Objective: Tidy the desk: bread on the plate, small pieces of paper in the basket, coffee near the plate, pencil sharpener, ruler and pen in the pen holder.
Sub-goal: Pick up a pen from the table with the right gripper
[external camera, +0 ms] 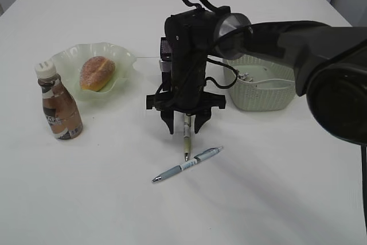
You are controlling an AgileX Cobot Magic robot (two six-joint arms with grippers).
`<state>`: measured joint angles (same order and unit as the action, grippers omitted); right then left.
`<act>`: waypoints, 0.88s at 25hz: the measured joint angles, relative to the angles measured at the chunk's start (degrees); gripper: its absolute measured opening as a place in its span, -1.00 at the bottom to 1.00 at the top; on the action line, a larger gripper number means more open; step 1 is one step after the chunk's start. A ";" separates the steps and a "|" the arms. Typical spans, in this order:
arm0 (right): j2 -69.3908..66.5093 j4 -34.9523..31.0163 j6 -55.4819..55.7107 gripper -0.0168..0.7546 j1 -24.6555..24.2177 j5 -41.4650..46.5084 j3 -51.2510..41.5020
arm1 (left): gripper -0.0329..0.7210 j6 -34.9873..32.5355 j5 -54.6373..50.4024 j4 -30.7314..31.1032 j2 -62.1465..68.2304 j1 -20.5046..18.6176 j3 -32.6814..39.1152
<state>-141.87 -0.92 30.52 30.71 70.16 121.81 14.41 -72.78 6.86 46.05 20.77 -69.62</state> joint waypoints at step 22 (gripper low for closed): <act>-1.98 0.00 0.00 0.21 0.00 0.00 0.82 | 0.08 0.00 0.00 -0.26 0.00 0.00 0.00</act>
<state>-143.85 -0.92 30.52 30.71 70.16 122.63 14.41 -72.78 6.61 46.05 20.77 -69.62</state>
